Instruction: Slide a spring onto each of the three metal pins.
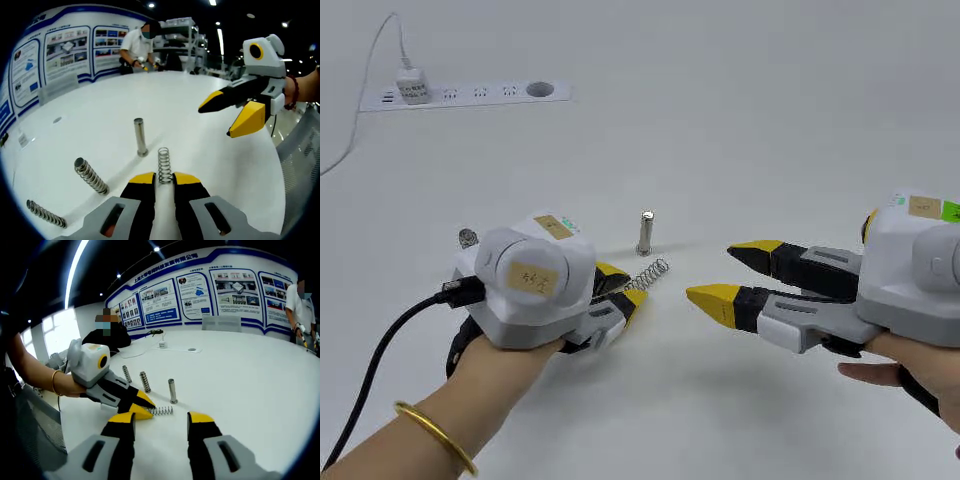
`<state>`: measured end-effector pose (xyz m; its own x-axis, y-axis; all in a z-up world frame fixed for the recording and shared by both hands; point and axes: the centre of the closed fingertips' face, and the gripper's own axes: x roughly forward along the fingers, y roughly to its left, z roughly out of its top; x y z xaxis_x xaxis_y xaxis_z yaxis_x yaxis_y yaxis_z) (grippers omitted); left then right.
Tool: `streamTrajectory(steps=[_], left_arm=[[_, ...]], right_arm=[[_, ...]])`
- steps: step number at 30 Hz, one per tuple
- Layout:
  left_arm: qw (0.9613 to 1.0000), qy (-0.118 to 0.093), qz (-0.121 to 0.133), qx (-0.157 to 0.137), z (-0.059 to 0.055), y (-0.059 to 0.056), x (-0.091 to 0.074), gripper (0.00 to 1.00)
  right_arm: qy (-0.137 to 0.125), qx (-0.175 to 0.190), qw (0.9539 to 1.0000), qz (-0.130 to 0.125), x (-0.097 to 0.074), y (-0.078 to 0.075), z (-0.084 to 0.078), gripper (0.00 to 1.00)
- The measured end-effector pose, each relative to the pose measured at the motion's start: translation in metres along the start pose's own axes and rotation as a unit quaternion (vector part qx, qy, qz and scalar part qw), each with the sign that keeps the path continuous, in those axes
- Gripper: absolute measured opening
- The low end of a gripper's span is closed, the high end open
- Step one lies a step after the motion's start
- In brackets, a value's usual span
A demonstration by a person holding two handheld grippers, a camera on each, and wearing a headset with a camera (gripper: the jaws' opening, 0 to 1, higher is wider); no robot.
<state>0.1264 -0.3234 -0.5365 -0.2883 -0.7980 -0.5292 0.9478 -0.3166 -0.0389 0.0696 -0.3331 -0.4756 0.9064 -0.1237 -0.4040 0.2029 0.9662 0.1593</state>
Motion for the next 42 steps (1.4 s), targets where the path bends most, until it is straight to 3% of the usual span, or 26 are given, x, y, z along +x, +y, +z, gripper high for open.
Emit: streamTrajectory(steps=[15, 21, 32, 36, 42], left_arm=[[1.0, 0.001, -0.004, -0.007, -0.002, 0.001, 0.001, 0.1], [0.9998, -0.002, -0.009, 0.015, -0.001, -0.004, -0.004, 0.1], [0.9992, -0.035, -0.009, 0.016, 0.013, -0.008, -0.025, 0.1], [0.9985, -0.052, -0.012, 0.012, 0.017, -0.012, -0.037, 0.1], [0.9974, -0.07, -0.011, 0.012, 0.023, -0.014, -0.051, 0.1]], right_arm=[[0.0, 0.016, 0.9999, -0.003, 0.001, -0.001, 0.001, 0.42], [-0.005, 0.027, 0.9996, -0.003, 0.001, -0.002, 0.003, 0.42], [-0.022, 0.057, 0.9981, 0.002, 0.001, -0.002, 0.017, 0.41], [-0.035, 0.083, 0.9958, 0.015, 0.003, 0.001, 0.024, 0.41], [-0.042, 0.094, 0.994, 0.037, 0.007, 0.009, 0.034, 0.39]])
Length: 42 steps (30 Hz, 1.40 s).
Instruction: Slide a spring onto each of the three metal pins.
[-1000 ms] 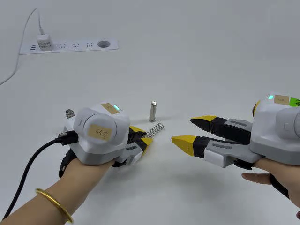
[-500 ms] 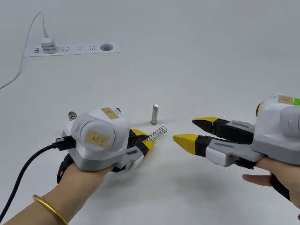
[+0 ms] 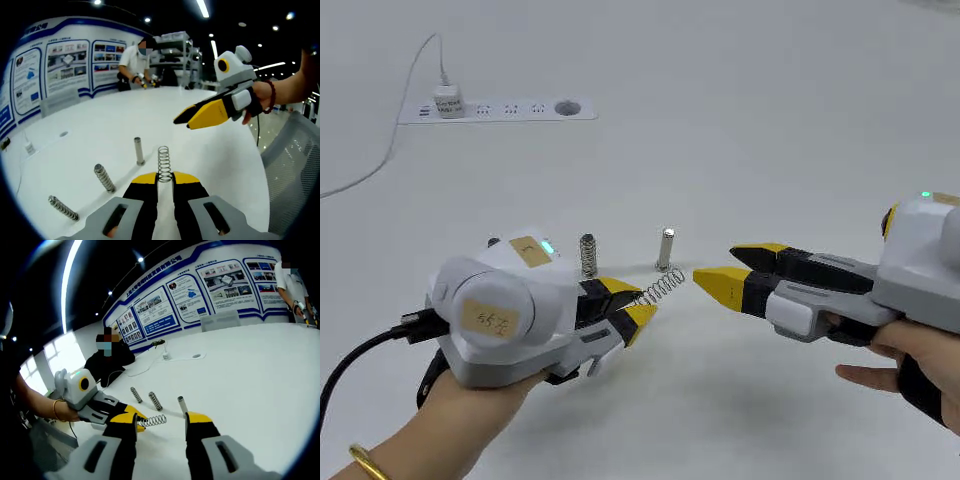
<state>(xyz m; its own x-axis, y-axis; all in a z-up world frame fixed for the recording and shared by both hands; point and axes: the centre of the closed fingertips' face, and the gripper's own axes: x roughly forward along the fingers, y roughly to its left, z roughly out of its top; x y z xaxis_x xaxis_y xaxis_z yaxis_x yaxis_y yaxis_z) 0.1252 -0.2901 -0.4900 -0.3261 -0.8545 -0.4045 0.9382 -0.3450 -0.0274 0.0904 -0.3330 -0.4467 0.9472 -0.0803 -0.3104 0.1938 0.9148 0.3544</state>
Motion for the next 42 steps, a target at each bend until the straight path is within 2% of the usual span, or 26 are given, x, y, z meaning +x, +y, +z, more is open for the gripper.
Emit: streamTrajectory(steps=[4, 7, 12, 14, 19, 22, 26, 29, 32, 36, 40, 42], left_arm=[[0.9996, -0.026, 0.003, -0.012, 0.011, 0.001, -0.009, 0.1], [0.9978, -0.056, 0.0, -0.036, 0.02, 0.002, -0.015, 0.1], [0.9964, -0.071, 0.002, -0.047, 0.026, 0.003, -0.023, 0.1], [0.9942, -0.089, 0.001, -0.06, 0.032, 0.003, -0.027, 0.1], [0.9902, -0.117, -0.004, -0.077, 0.043, 0.001, -0.034, 0.1], [0.9887, -0.125, -0.003, -0.082, 0.046, 0.001, -0.038, 0.1], [0.9843, -0.146, -0.008, -0.099, 0.052, 0.001, -0.043, 0.1], [0.9821, -0.154, -0.013, -0.108, 0.055, -0.001, -0.045, 0.1], [0.9786, -0.165, -0.02, -0.121, 0.057, -0.001, -0.047, 0.1], [0.9768, -0.173, -0.023, -0.124, 0.06, -0.003, -0.049, 0.1], [0.9746, -0.182, -0.029, -0.128, 0.062, -0.005, -0.052, 0.1], [0.9742, -0.184, -0.029, -0.128, 0.063, -0.005, -0.053, 0.1]], right_arm=[[-0.003, 0.022, 0.9997, 0.013, 0.004, 0.006, 0.004, 0.37], [-0.014, 0.048, 0.9984, 0.026, 0.005, 0.012, 0.012, 0.35], [-0.024, 0.065, 0.9969, 0.04, 0.007, 0.018, 0.02, 0.32], [-0.027, 0.07, 0.9961, 0.046, 0.008, 0.022, 0.022, 0.32], [-0.033, 0.084, 0.9938, 0.065, 0.012, 0.032, 0.026, 0.3], [-0.037, 0.1, 0.991, 0.081, 0.014, 0.04, 0.028, 0.28], [-0.037, 0.107, 0.9896, 0.088, 0.019, 0.045, 0.029, 0.27], [-0.044, 0.129, 0.9854, 0.102, 0.021, 0.05, 0.033, 0.24], [-0.044, 0.138, 0.9834, 0.109, 0.023, 0.053, 0.035, 0.22], [-0.046, 0.166, 0.9766, 0.129, 0.025, 0.061, 0.038, 0.19], [-0.05, 0.178, 0.9734, 0.135, 0.026, 0.064, 0.04, 0.15], [-0.052, 0.19, 0.9699, 0.143, 0.027, 0.065, 0.041, 0.13]])
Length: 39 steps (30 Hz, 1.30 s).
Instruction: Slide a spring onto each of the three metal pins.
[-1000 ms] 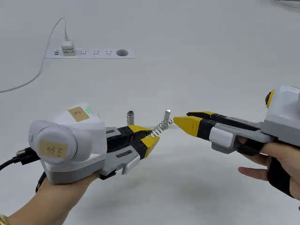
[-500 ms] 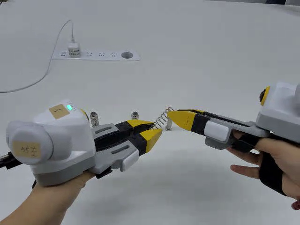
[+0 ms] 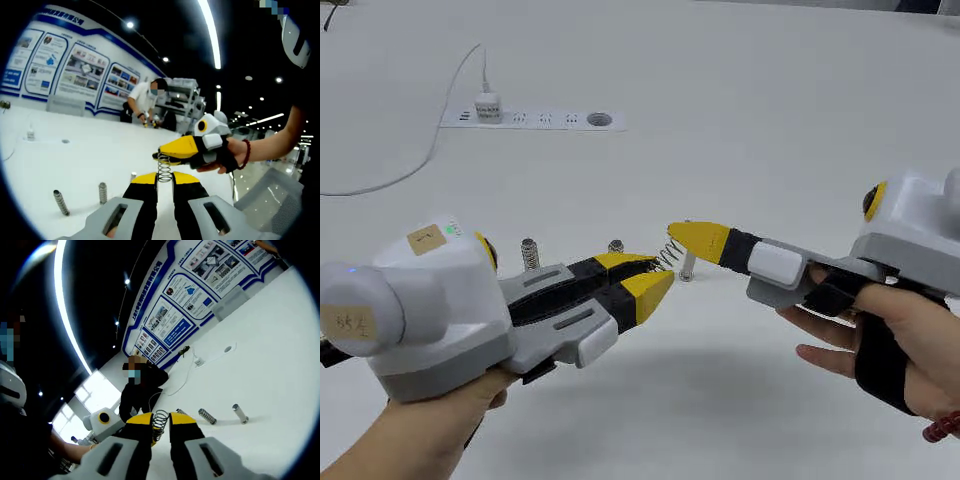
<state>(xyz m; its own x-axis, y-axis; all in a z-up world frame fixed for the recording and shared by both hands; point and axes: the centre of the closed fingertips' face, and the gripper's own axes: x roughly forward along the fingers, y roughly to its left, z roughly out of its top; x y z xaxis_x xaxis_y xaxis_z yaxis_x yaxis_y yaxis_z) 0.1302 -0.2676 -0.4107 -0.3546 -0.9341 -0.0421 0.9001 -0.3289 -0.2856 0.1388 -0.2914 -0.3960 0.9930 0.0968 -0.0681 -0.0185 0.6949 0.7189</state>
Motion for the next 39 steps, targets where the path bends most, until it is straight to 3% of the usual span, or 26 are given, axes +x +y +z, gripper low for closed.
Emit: streamTrajectory(steps=[6, 13, 23, 26, 30, 34, 39], left_arm=[[1.0, 0.0, 0.001, 0.001, 0.002, -0.001, -0.002, 0.1], [0.9998, 0.012, 0.008, 0.01, -0.003, 0.001, -0.003, 0.11], [0.9986, 0.047, 0.022, 0.008, -0.015, 0.007, -0.008, 0.17], [0.9972, 0.064, 0.031, 0.023, -0.021, 0.01, -0.011, 0.21], [0.9911, 0.1, 0.056, 0.067, -0.03, 0.017, -0.019, 0.25], [0.9868, 0.116, 0.074, 0.086, -0.034, 0.021, -0.026, 0.3], [0.9841, 0.123, 0.09, 0.091, -0.037, 0.026, -0.034, 0.36]], right_arm=[[0.0, 0.017, 0.9997, 0.015, 0.002, 0.004, 0.0, 0.12], [0.008, 0.007, 0.9999, 0.014, 0.005, 0.005, -0.004, 0.11], [0.02, -0.056, 0.9981, -0.017, 0.005, -0.001, -0.004, 0.11], [0.021, -0.081, 0.9961, -0.029, 0.005, -0.005, -0.003, 0.11], [0.017, -0.115, 0.9921, -0.046, 0.004, -0.011, 0.003, 0.11], [0.015, -0.133, 0.9893, -0.058, 0.004, -0.016, 0.009, 0.11], [0.007, -0.15, 0.9861, -0.072, 0.005, -0.023, 0.017, 0.11]])
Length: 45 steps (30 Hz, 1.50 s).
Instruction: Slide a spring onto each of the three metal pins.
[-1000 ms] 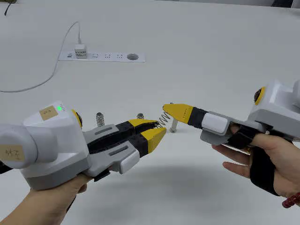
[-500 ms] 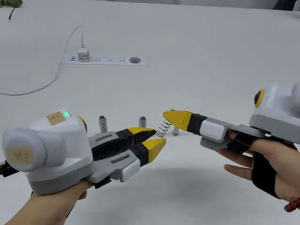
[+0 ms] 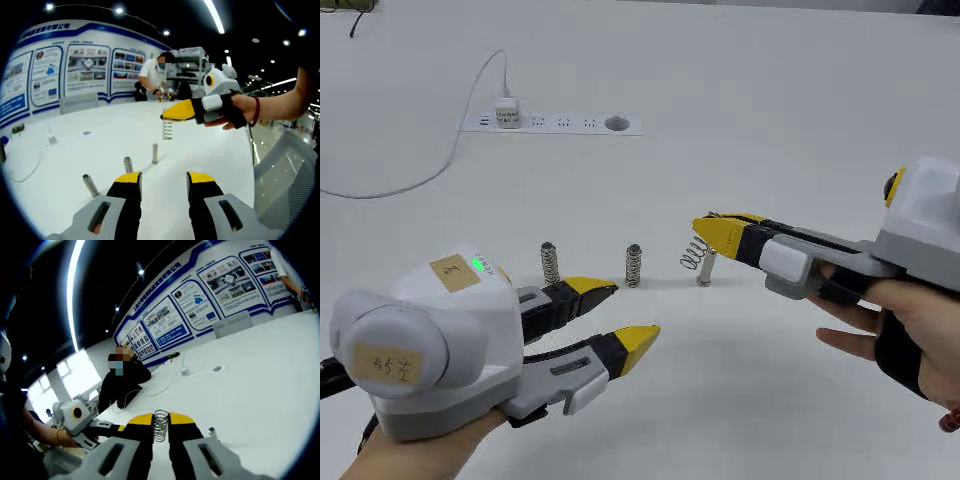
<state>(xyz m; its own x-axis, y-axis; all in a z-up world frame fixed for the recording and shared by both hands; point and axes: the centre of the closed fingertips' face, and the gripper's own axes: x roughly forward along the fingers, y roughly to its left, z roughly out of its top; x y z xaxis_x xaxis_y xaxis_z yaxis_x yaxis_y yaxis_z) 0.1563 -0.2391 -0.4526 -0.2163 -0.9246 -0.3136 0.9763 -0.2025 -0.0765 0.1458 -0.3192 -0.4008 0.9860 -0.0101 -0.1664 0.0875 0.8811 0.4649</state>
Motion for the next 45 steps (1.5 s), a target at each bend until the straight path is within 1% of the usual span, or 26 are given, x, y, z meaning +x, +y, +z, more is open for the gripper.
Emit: streamTrajectory(steps=[7, 9, 10, 12, 14, 15, 17, 18, 19, 21, 24, 27, 32, 35, 38, 43, 45], left_arm=[[0.9996, 0.006, 0.028, 0.003, -0.003, 0.009, -0.006, 0.46], [0.9991, 0.01, 0.041, 0.0, -0.004, 0.013, -0.008, 0.51], [0.999, 0.009, 0.044, -0.004, -0.004, 0.015, -0.01, 0.54], [0.9986, 0.008, 0.051, -0.007, -0.004, 0.017, -0.013, 0.55], [0.9983, 0.007, 0.058, -0.008, -0.003, 0.02, -0.015, 0.57], [0.9978, 0.005, 0.065, -0.011, -0.002, 0.022, -0.017, 0.58], [0.9974, 0.004, 0.07, -0.013, -0.002, 0.024, -0.019, 0.61], [0.9968, 0.004, 0.078, -0.016, -0.002, 0.027, -0.021, 0.62], [0.9966, 0.003, 0.08, -0.016, -0.002, 0.028, -0.021, 0.63], [0.9962, 0.002, 0.085, -0.019, -0.001, 0.03, -0.024, 0.64], [0.9956, 0.002, 0.091, -0.022, -0.001, 0.033, -0.026, 0.69], [0.9951, 0.002, 0.094, -0.032, -0.002, 0.035, -0.028, 0.71], [0.9945, 0.008, 0.101, -0.027, -0.005, 0.038, -0.03, 0.77], [0.994, 0.01, 0.104, -0.031, -0.007, 0.04, -0.031, 0.8], [0.9934, 0.01, 0.109, -0.033, -0.007, 0.043, -0.032, 0.84], [0.9921, 0.015, 0.12, -0.032, -0.01, 0.048, -0.034, 0.89], [0.9915, 0.013, 0.124, -0.036, -0.01, 0.05, -0.035, 0.91]], right_arm=[[0.004, -0.038, 0.9988, -0.029, 0.004, -0.015, 0.004, 0.11], [0.008, -0.049, 0.9982, -0.035, 0.005, -0.019, 0.005, 0.11], [0.009, -0.055, 0.9977, -0.039, 0.006, -0.021, 0.006, 0.11], [0.008, -0.058, 0.9974, -0.043, 0.006, -0.024, 0.007, 0.11], [0.01, -0.07, 0.9961, -0.054, 0.007, -0.03, 0.009, 0.11], [0.01, -0.078, 0.9949, -0.063, 0.007, -0.034, 0.01, 0.11], [0.017, -0.094, 0.9927, -0.074, 0.007, -0.04, 0.009, 0.11], [0.016, -0.107, 0.9909, -0.081, 0.008, -0.043, 0.01, 0.11], [0.018, -0.11, 0.9903, -0.082, 0.009, -0.044, 0.009, 0.11], [0.025, -0.124, 0.9877, -0.092, 0.009, -0.049, 0.007, 0.11], [0.027, -0.13, 0.9864, -0.096, 0.011, -0.053, 0.005, 0.11], [0.029, -0.149, 0.983, -0.104, 0.012, -0.057, 0.003, 0.11], [0.036, -0.162, 0.9801, -0.109, 0.016, -0.062, -0.001, 0.11], [0.039, -0.167, 0.9785, -0.115, 0.016, -0.067, -0.004, 0.11], [0.037, -0.167, 0.9785, -0.115, 0.017, -0.068, -0.006, 0.11], [0.04, -0.17, 0.9776, -0.118, 0.018, -0.07, -0.01, 0.12], [0.041, -0.172, 0.977, -0.119, 0.019, -0.07, -0.011, 0.12]])
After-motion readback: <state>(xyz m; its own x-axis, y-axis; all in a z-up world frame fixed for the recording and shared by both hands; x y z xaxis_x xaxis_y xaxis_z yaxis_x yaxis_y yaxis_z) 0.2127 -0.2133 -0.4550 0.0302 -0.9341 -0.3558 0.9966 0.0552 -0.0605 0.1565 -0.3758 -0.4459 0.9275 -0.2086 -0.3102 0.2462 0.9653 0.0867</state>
